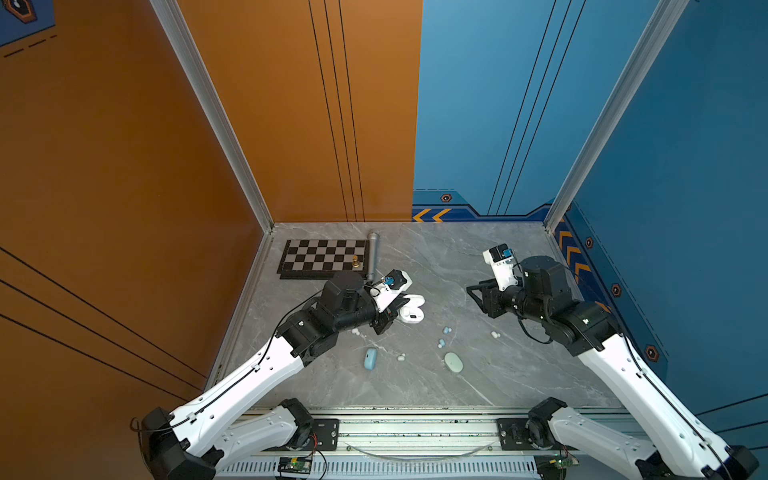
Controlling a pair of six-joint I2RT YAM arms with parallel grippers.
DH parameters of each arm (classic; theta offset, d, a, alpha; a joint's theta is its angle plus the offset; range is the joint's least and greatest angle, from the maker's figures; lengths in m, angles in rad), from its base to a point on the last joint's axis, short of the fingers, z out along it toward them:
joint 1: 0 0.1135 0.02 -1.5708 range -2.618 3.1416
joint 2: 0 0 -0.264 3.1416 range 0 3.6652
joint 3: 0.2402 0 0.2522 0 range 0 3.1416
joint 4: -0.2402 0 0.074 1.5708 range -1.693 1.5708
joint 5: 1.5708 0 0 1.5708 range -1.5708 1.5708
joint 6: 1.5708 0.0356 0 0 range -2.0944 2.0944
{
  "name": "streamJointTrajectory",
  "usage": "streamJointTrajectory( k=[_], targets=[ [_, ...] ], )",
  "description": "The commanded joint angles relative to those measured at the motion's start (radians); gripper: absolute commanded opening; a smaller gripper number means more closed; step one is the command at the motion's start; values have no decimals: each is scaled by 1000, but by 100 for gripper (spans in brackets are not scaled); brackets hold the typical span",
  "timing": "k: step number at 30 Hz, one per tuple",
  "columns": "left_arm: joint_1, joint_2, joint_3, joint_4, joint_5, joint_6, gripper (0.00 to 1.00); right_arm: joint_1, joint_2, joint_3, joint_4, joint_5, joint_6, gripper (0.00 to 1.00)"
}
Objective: Insert the wireless bluetooth earbuds into the charging case
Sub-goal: 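Move the right gripper away from the case toward a white earbud on the table, then lower the right gripper and close it on the white earbud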
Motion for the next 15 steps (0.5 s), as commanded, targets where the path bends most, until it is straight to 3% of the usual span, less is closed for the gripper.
streamJointTrajectory(
  k=[1,7,15],
  targets=[
    [11,-22,-30,85,58,-79,0,-33,153,52,-268,80,84,43],
    [19,-48,-83,103,69,-134,0,-82,459,79,-439,171,-6,36],
    [21,-107,-182,164,65,-182,0,-88,667,62,-380,315,-101,47]
  ],
)
